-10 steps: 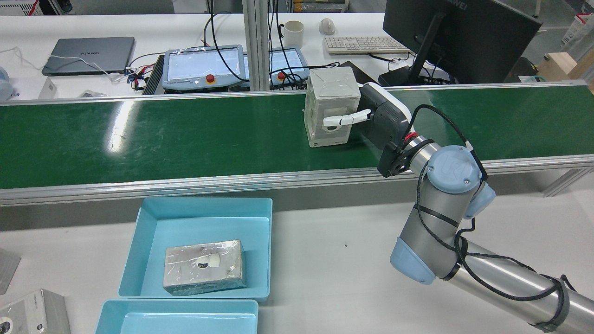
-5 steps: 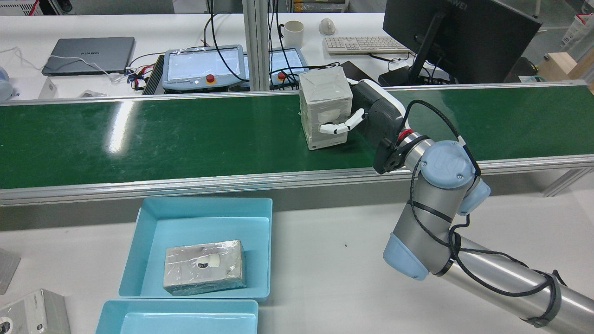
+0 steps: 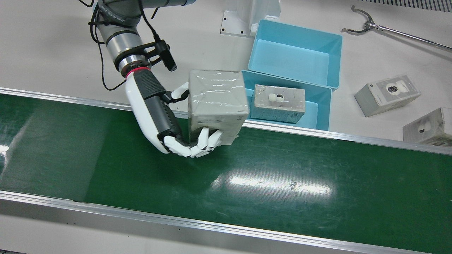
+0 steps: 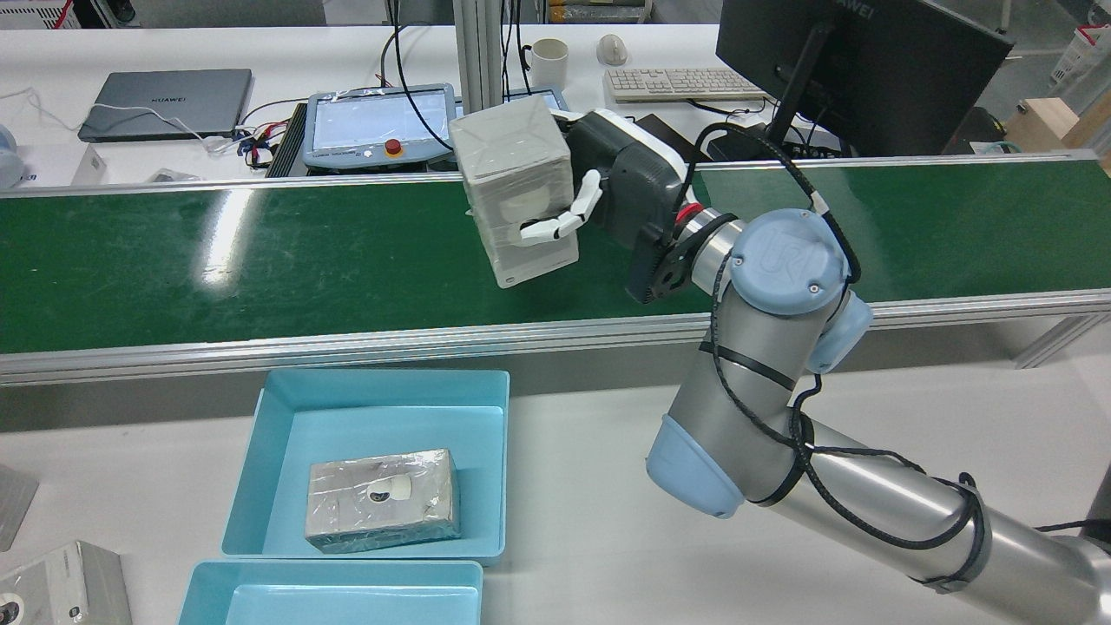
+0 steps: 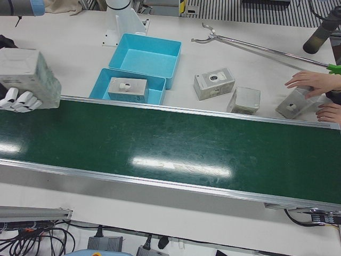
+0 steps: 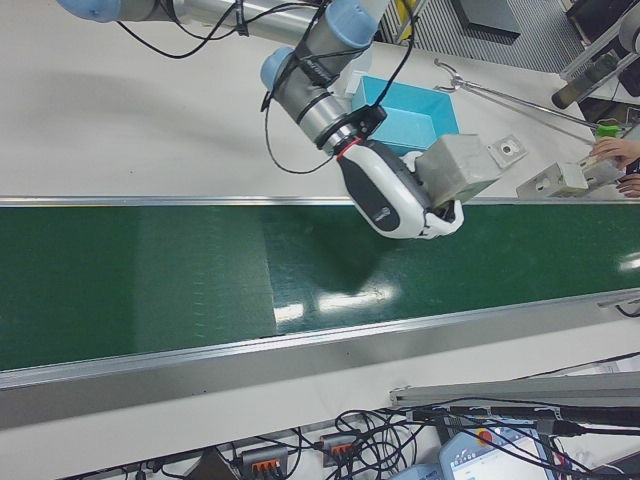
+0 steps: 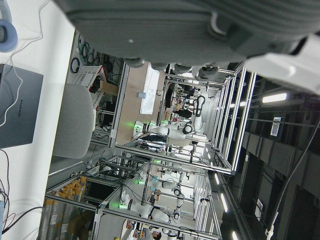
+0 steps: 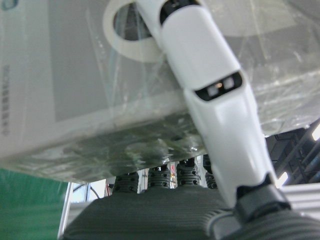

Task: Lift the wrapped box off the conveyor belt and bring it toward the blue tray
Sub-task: 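Lift the box off the belt and swing it toward the blue trays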

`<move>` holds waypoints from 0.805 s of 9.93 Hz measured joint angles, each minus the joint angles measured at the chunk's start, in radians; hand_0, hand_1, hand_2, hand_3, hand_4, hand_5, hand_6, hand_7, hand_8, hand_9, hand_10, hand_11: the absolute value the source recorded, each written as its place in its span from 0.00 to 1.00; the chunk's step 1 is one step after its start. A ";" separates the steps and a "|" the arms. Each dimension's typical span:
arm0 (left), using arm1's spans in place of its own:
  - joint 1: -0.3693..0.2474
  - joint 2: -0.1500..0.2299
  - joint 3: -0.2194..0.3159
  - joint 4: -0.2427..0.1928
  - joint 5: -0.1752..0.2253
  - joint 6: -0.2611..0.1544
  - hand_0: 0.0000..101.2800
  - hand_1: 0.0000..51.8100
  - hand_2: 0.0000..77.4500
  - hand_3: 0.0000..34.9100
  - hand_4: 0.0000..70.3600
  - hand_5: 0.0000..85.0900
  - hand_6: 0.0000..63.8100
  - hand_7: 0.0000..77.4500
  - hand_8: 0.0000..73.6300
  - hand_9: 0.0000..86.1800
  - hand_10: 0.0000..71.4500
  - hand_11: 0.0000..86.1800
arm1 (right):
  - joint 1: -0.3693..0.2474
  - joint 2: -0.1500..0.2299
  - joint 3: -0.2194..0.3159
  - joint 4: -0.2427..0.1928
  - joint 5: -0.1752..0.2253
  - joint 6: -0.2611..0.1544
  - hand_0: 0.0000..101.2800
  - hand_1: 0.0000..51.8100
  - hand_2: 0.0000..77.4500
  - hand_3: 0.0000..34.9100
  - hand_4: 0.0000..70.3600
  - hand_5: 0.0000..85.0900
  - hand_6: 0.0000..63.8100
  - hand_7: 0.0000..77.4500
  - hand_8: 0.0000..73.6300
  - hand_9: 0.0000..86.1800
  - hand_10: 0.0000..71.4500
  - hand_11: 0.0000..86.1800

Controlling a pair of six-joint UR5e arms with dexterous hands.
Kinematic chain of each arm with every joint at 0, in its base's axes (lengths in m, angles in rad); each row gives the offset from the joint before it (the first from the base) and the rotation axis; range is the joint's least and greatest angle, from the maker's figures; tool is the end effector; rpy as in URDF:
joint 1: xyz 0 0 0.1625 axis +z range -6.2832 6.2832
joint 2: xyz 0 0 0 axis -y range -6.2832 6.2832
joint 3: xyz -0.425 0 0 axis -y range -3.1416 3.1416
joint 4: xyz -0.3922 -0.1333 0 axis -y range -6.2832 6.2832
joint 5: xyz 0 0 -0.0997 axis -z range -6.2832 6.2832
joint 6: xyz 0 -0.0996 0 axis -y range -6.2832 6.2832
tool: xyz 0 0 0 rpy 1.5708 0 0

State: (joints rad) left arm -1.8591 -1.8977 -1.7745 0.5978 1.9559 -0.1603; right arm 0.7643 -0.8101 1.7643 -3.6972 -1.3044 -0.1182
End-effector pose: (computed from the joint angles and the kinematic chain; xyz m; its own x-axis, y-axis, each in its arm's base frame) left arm -0.2512 -0.5098 0.4722 -0.9793 -0.0843 0.1842 -0.1777 -0.0788 -0.9809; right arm -0.3567 -0.5629 0.2050 -0.8699 0.4931 0.0072 0.1788 0.3290 -0.9272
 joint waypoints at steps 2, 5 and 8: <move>0.000 0.000 0.000 0.000 0.000 0.000 0.00 0.00 0.01 0.00 0.00 0.01 0.01 0.01 0.01 0.00 0.01 0.01 | -0.054 0.083 0.001 -0.052 -0.021 0.001 0.51 0.26 0.44 0.03 0.41 0.76 0.68 0.46 0.61 0.49 0.58 0.43; 0.000 0.000 0.000 0.000 0.000 0.000 0.00 0.00 0.01 0.00 0.00 0.01 0.01 0.01 0.01 0.00 0.01 0.01 | -0.118 0.131 -0.017 -0.071 -0.039 0.012 0.52 0.02 0.47 0.00 0.42 0.82 0.70 0.48 0.65 0.49 0.59 0.45; 0.000 0.000 0.000 0.000 0.000 0.000 0.00 0.00 0.01 0.00 0.00 0.01 0.01 0.01 0.01 0.01 0.01 0.01 | -0.158 0.236 -0.134 -0.073 -0.146 0.058 0.52 0.02 0.47 0.00 0.42 0.82 0.70 0.48 0.65 0.49 0.59 0.45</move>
State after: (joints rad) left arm -1.8592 -1.8977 -1.7745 0.5978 1.9559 -0.1603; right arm 0.6063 -0.5746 1.6305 -3.7703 -1.4508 -0.0598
